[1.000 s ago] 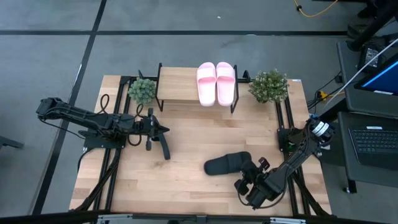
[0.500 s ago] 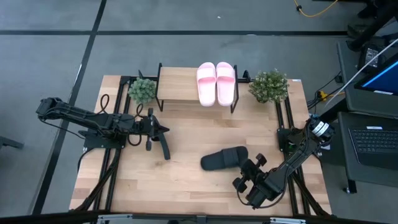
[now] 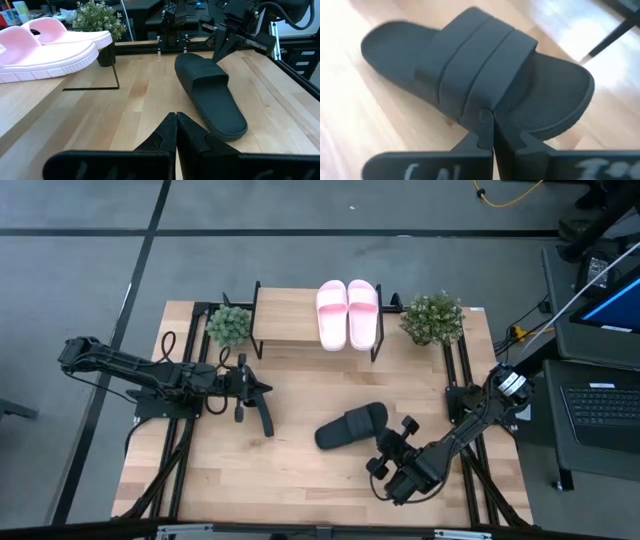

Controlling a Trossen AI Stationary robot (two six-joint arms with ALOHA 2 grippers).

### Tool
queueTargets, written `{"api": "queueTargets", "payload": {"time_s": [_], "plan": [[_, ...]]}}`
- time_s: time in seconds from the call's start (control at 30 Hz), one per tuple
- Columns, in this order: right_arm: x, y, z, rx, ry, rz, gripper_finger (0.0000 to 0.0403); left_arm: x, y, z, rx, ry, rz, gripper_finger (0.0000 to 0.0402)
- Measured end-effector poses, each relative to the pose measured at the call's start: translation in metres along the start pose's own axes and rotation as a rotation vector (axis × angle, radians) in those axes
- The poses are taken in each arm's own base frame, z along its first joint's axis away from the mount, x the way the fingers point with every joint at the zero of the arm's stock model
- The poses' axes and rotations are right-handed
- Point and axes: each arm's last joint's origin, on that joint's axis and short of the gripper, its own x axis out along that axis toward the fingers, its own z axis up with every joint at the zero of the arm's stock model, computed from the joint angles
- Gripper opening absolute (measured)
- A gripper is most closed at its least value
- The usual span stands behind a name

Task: Pick and place slides into the shelf
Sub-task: Put the bottom black slipper on the shelf

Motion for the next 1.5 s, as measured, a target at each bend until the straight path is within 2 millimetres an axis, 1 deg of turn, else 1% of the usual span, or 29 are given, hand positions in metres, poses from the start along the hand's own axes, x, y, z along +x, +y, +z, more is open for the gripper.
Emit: {"api": "queueTargets", "payload": {"time_s": [0.13, 0.37, 0.57, 0.83, 0.9, 1.07, 1.2, 1.3, 1.4, 1.5], "plan": [[-0.005, 0.0, 0.006, 0.042, -0.032, 0.032, 0.0, 0.0, 0.0, 0.0, 0.007, 0.0, 0.0, 0.0], [-0.024, -0.009, 0.021, 0.091, -0.129, 0.082, 0.0, 0.0, 0.0, 0.0, 0.007, -0.001, 0.0, 0.0], [-0.028, -0.011, 0.026, 0.08, -0.117, 0.113, 0.0, 0.0, 0.0, 0.0, 0.007, -0.001, 0.0, 0.0], [-0.031, -0.005, 0.023, 0.118, 0.11, 0.218, 0.0005, 0.0, 0.0, 0.0, 0.007, 0.0, 0.0, 0.0], [-0.03, -0.003, 0.024, 0.142, 0.136, 0.241, 0.0006, 0.0, 0.0, 0.0, 0.007, 0.0, 0.0, 0.0], [-0.029, -0.001, 0.026, 0.236, 0.145, 0.249, 0.0007, 0.0, 0.0, 0.0, 0.007, 0.0, 0.0, 0.0], [-0.031, 0.0, 0.026, 0.275, 0.124, 0.261, 0.0008, 0.0, 0.0, 0.0, 0.006, 0.0, 0.0, 0.0], [-0.035, 0.004, 0.021, 0.284, 0.067, 0.268, 0.0009, 0.0, 0.0, 0.0, 0.007, 0.001, 0.0, 0.0], [-0.035, 0.006, 0.014, 0.317, 0.069, 0.253, 0.0009, 0.0, 0.0, 0.0, 0.007, 0.001, 0.0, 0.0], [-0.032, 0.01, 0.004, 0.333, 0.073, 0.229, 0.0009, 0.0, 0.0, 0.0, 0.008, 0.005, 0.0, 0.0]]}}
